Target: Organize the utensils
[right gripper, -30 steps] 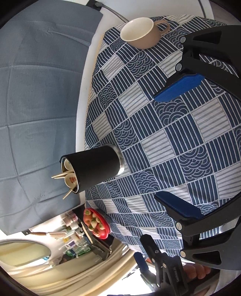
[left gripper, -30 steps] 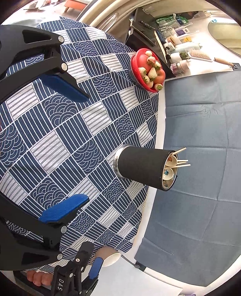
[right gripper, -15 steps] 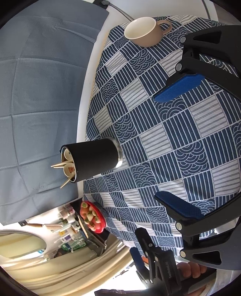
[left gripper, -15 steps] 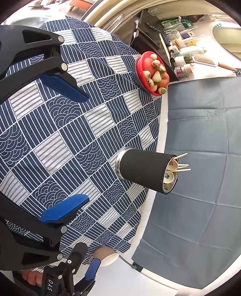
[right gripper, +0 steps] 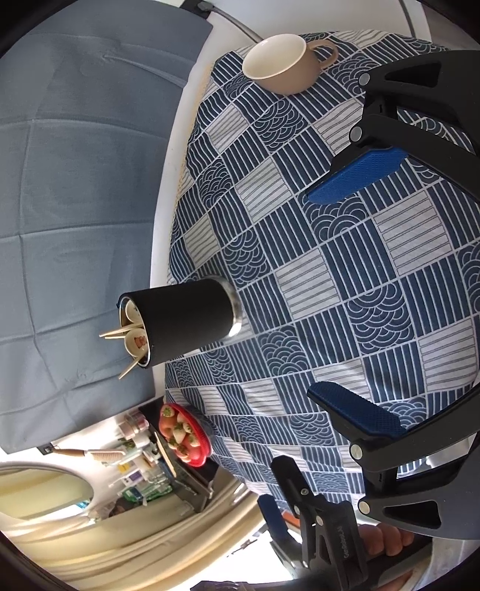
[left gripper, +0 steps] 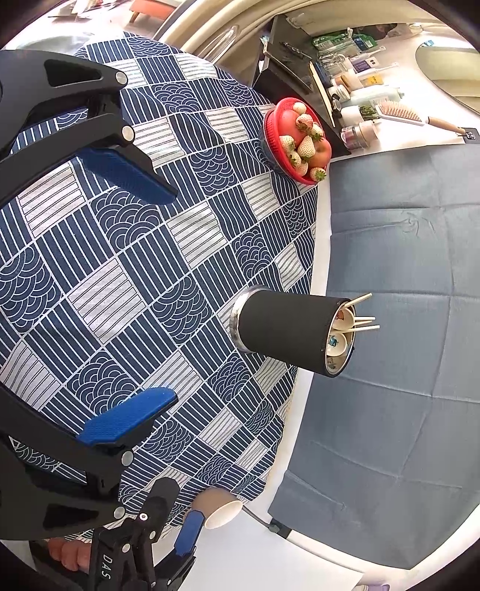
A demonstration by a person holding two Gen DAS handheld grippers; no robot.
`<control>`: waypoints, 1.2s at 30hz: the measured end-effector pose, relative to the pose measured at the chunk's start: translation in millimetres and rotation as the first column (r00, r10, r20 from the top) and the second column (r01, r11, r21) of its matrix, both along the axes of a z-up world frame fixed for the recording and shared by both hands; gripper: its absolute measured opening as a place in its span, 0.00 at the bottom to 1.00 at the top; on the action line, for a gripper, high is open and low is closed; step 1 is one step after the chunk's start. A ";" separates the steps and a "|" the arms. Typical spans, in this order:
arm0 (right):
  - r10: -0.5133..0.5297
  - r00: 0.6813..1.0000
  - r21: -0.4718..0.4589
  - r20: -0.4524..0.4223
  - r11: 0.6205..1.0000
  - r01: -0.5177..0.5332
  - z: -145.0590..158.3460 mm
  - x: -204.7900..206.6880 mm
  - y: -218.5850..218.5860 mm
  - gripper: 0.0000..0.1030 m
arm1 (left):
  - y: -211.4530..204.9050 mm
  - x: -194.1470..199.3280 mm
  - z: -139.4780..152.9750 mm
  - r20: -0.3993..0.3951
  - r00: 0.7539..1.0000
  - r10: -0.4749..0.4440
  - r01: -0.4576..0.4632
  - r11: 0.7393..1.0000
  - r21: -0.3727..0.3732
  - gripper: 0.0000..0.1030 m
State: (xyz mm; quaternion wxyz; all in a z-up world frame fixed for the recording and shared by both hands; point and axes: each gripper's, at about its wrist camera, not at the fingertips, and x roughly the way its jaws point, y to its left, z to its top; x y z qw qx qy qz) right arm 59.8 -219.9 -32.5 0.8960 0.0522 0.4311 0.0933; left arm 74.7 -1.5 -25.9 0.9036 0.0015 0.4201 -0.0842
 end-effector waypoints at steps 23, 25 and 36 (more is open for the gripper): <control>0.014 1.000 -0.005 -0.002 1.000 -0.014 0.6 -2.9 1.3 0.90 | 1.2 -6.3 1.7 0.002 1.000 0.004 -0.004 1.000 0.002 0.94; 0.014 1.000 -0.008 0.000 1.000 -0.014 1.2 -3.2 1.7 0.90 | 1.3 -6.3 1.9 0.003 1.000 0.006 -0.006 1.000 0.004 0.94; 0.018 1.000 -0.018 -0.002 1.000 -0.018 1.1 -6.5 4.0 0.90 | 0.6 -8.8 3.7 0.009 1.000 0.000 0.000 1.000 0.005 0.94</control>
